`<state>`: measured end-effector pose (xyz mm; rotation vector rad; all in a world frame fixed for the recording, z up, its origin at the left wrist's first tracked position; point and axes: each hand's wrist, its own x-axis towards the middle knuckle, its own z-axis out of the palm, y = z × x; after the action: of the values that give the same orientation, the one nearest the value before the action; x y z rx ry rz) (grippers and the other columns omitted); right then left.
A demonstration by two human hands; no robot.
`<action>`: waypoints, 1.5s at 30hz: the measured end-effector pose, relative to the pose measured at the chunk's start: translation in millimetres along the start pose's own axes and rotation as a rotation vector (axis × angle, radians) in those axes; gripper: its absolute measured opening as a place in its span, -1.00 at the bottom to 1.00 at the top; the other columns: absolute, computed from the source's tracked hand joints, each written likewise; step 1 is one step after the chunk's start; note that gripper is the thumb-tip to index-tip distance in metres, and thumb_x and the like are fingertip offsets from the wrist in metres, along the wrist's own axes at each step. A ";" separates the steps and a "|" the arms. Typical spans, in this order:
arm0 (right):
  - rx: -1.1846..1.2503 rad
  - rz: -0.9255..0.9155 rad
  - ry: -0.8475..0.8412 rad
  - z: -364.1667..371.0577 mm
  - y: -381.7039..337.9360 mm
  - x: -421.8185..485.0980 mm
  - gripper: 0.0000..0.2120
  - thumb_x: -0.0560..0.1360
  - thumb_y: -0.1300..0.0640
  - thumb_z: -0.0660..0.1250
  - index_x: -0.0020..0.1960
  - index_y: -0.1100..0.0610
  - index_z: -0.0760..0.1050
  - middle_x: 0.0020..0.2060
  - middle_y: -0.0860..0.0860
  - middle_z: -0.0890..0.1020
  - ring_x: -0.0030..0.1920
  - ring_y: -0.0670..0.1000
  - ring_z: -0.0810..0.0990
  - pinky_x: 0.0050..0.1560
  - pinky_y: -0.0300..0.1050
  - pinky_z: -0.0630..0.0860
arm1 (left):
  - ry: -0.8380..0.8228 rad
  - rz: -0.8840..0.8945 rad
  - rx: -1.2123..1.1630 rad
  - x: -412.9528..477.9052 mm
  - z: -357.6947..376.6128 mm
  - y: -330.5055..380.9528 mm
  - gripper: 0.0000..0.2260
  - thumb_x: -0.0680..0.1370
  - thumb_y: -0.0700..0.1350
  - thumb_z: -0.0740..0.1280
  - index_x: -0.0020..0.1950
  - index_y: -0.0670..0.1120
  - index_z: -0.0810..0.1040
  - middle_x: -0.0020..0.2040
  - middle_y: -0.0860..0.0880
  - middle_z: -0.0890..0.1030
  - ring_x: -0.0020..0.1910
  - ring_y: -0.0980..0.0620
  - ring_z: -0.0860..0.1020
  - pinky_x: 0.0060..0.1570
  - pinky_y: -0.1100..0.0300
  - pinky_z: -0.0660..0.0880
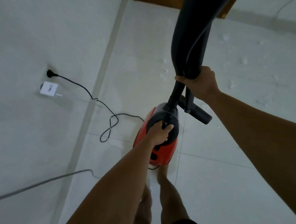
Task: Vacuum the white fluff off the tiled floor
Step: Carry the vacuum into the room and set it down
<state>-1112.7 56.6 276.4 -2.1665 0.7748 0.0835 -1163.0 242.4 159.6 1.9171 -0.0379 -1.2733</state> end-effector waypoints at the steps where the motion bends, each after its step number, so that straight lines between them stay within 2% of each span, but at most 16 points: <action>1: -0.016 0.014 -0.009 11.7 15.0 -7.0 -0.66 0.41 -0.11 0.58 -0.25 -0.11 0.40 -0.31 -0.16 0.54 -0.25 -0.05 0.57 -0.12 -0.14 0.51 | -0.007 -0.022 -0.001 3.1 9.7 -19.2 -0.72 0.65 0.09 0.23 0.09 -0.12 0.52 -0.28 0.00 0.54 -0.32 0.05 0.54 -0.21 0.17 0.50; 3: -0.033 0.045 -0.030 35.8 45.9 -17.1 -0.68 0.40 -0.13 0.58 -0.24 -0.10 0.43 -0.30 -0.14 0.57 -0.27 -0.08 0.57 -0.14 -0.14 0.51 | -0.022 -0.054 -0.012 10.5 29.4 -58.4 -0.74 0.65 0.09 0.24 0.06 -0.11 0.49 -0.28 0.00 0.54 -0.32 0.04 0.54 -0.18 0.12 0.53; 6: -0.045 0.064 -0.064 70.4 88.4 -23.5 -0.69 0.39 -0.13 0.58 -0.08 -0.01 0.53 -0.26 -0.12 0.60 -0.24 -0.06 0.60 -0.11 -0.14 0.54 | -0.026 -0.085 -0.037 24.6 56.7 -109.2 -0.76 0.63 0.11 0.25 0.03 -0.05 0.50 -0.25 -0.07 0.57 -0.20 -0.09 0.61 0.09 -0.07 0.59; 8: -0.056 0.070 -0.082 86.9 112.3 -26.4 -0.68 0.40 -0.14 0.58 -0.03 -0.01 0.53 -0.27 -0.14 0.58 -0.25 -0.08 0.58 -0.09 -0.12 0.55 | -0.019 -0.106 -0.015 33.2 72.4 -133.7 -0.77 0.64 0.11 0.24 0.00 -0.04 0.50 -0.21 -0.08 0.58 -0.10 -0.14 0.63 0.18 -0.08 0.56; 12: -0.036 0.088 -0.095 106.8 157.3 -29.6 -0.65 0.40 -0.14 0.58 -0.01 0.01 0.52 -0.22 -0.08 0.61 -0.16 0.03 0.63 0.00 -0.02 0.63 | -0.018 -0.132 -0.021 54.0 107.5 -168.2 -0.66 0.63 0.13 0.22 0.14 -0.14 0.51 -0.22 -0.09 0.55 -0.20 -0.04 0.57 0.17 -0.08 0.56; 15: 0.004 0.109 -0.058 106.8 189.8 -32.6 -0.65 0.39 -0.13 0.58 0.01 0.03 0.54 -0.17 -0.03 0.63 -0.13 0.06 0.65 0.04 0.03 0.66 | -0.028 -0.122 0.000 69.3 133.5 -177.6 -0.70 0.63 0.12 0.22 0.06 -0.12 0.51 -0.27 0.01 0.51 -0.26 0.03 0.52 0.14 -0.06 0.57; 17: 0.012 0.133 -0.033 102.1 208.6 -34.5 -0.61 0.39 -0.13 0.58 0.06 0.07 0.59 -0.18 -0.02 0.63 -0.15 0.05 0.64 0.02 0.01 0.67 | -0.033 -0.119 0.017 79.5 150.3 -178.3 -0.71 0.64 0.14 0.21 0.01 -0.08 0.50 -0.25 -0.05 0.55 -0.23 -0.02 0.55 0.11 -0.05 0.56; 19: 0.014 0.143 -0.014 98.0 225.8 -34.5 -0.56 0.39 -0.13 0.59 0.12 0.12 0.61 -0.15 -0.01 0.64 -0.14 0.05 0.64 0.03 0.01 0.67 | -0.035 -0.112 0.041 89.4 165.5 -179.4 -0.65 0.64 0.15 0.20 0.06 -0.13 0.52 -0.20 -0.13 0.58 -0.18 -0.07 0.60 0.08 -0.01 0.55; 22: 0.001 0.140 0.003 93.4 250.7 -30.4 -0.50 0.40 -0.14 0.57 0.21 0.13 0.61 -0.11 -0.01 0.64 -0.09 0.06 0.66 0.04 -0.02 0.65 | -0.055 -0.113 0.043 107.4 188.0 -183.0 -0.64 0.64 0.14 0.22 0.11 -0.16 0.51 -0.23 -0.04 0.55 -0.25 0.02 0.56 0.02 0.03 0.55; 26: -0.048 0.115 0.008 93.7 280.0 -20.4 -0.50 0.42 -0.16 0.55 0.22 0.13 0.60 -0.09 -0.02 0.63 -0.10 0.04 0.62 0.02 -0.06 0.61 | -0.062 -0.103 0.047 132.2 212.3 -188.3 -0.59 0.63 0.18 0.21 0.22 -0.15 0.51 -0.22 -0.02 0.55 -0.25 0.04 0.56 0.10 -0.05 0.57; 29: -0.046 0.119 0.006 96.6 299.2 -13.5 -0.49 0.42 -0.16 0.55 0.24 0.10 0.60 -0.03 0.00 0.66 -0.02 0.07 0.66 0.11 -0.02 0.63 | -0.066 -0.100 0.062 149.9 223.6 -192.6 -0.55 0.62 0.19 0.20 0.30 -0.14 0.47 -0.10 -0.15 0.61 -0.23 0.04 0.57 0.11 -0.05 0.57; 31: -0.039 0.122 0.017 100.3 310.6 -9.3 -0.48 0.42 -0.15 0.55 0.28 0.10 0.59 0.03 0.02 0.68 0.03 0.08 0.67 0.14 0.00 0.62 | -0.069 -0.105 0.076 161.4 227.0 -195.9 -0.51 0.63 0.18 0.20 0.37 -0.17 0.43 0.04 -0.24 0.62 -0.23 0.05 0.56 0.03 0.01 0.55; 34: -0.023 0.126 0.024 110.7 324.7 -0.4 -0.48 0.43 -0.14 0.55 0.28 0.11 0.59 -0.02 -0.01 0.65 0.02 0.08 0.66 0.13 -0.01 0.62 | -0.071 -0.111 0.101 176.6 227.2 -203.7 -0.53 0.64 0.18 0.18 0.36 -0.16 0.43 -0.01 -0.21 0.60 -0.16 0.02 0.55 0.08 0.01 0.54; 37: -0.009 0.126 0.016 124.0 331.7 8.5 -0.48 0.43 -0.14 0.55 0.27 0.11 0.59 -0.06 -0.05 0.60 -0.05 0.02 0.60 0.11 -0.04 0.61 | -0.050 -0.115 0.110 187.1 224.3 -215.0 -0.54 0.64 0.19 0.17 0.35 -0.13 0.44 0.11 -0.23 0.62 -0.05 -0.05 0.59 0.11 0.03 0.52; 42: 0.025 0.100 -0.010 153.4 336.2 12.6 -0.52 0.42 -0.15 0.56 0.22 0.09 0.61 -0.09 -0.05 0.62 -0.06 0.02 0.63 0.07 -0.06 0.62 | 0.005 -0.143 0.151 194.5 210.7 -242.7 -0.57 0.66 0.18 0.15 0.30 -0.13 0.45 -0.11 -0.05 0.56 -0.13 0.04 0.55 0.01 0.10 0.47; 45: 0.037 0.095 -0.033 172.6 335.8 9.4 -0.54 0.41 -0.14 0.56 0.20 0.10 0.61 -0.11 -0.04 0.63 -0.09 0.01 0.63 0.00 -0.11 0.60 | 0.039 -0.180 0.145 193.1 193.9 -259.6 -0.51 0.65 0.20 0.16 0.44 -0.10 0.37 0.07 -0.14 0.63 -0.03 -0.03 0.59 0.02 0.08 0.46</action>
<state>-1258.1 15.4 -69.7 -2.0880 0.8538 0.1522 -1320.9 214.4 -181.8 2.1073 0.0656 -1.3837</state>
